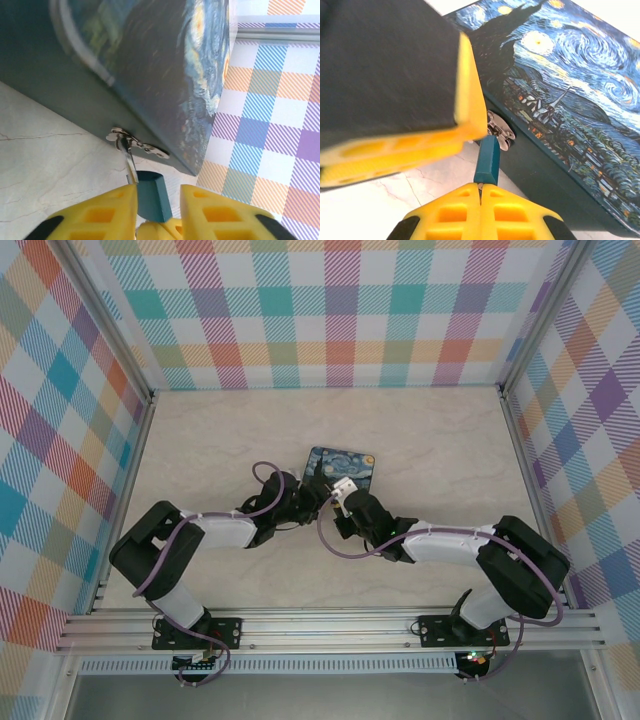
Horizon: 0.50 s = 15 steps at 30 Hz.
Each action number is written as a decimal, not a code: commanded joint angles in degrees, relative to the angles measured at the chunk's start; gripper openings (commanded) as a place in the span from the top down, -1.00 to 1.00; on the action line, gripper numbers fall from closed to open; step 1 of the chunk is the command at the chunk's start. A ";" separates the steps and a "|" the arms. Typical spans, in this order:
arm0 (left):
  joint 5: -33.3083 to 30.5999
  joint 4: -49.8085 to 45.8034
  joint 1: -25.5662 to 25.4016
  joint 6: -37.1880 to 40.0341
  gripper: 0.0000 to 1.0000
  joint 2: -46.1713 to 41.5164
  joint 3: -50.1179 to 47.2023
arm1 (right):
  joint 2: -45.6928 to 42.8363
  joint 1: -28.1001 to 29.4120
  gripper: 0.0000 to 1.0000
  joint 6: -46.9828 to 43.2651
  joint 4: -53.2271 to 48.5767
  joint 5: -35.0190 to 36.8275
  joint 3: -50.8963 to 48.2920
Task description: Unlock the padlock with the key
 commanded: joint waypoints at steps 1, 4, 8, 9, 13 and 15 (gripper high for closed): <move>-0.57 -3.37 0.71 2.00 0.35 -3.23 0.52 | -0.77 -0.47 1.00 2.05 -0.42 1.25 0.47; -0.52 -5.97 2.10 3.44 0.25 -5.17 -0.03 | -0.64 -0.55 1.00 2.72 -0.66 1.11 0.04; -0.50 -10.82 5.18 6.46 0.18 -8.93 -1.11 | -0.81 -0.55 1.00 4.28 -1.24 0.57 -1.04; -0.55 -12.89 6.05 7.89 0.16 -10.07 -0.98 | -1.03 -0.63 1.00 4.84 -1.36 0.42 -1.37; -1.71 -22.32 9.44 14.30 -0.02 -14.02 1.14 | -2.24 -1.01 1.00 7.68 -1.43 -0.95 -3.31; -2.37 -26.13 11.27 17.78 -0.18 -15.32 2.67 | -3.37 -1.66 1.00 9.84 -1.10 -2.40 -4.57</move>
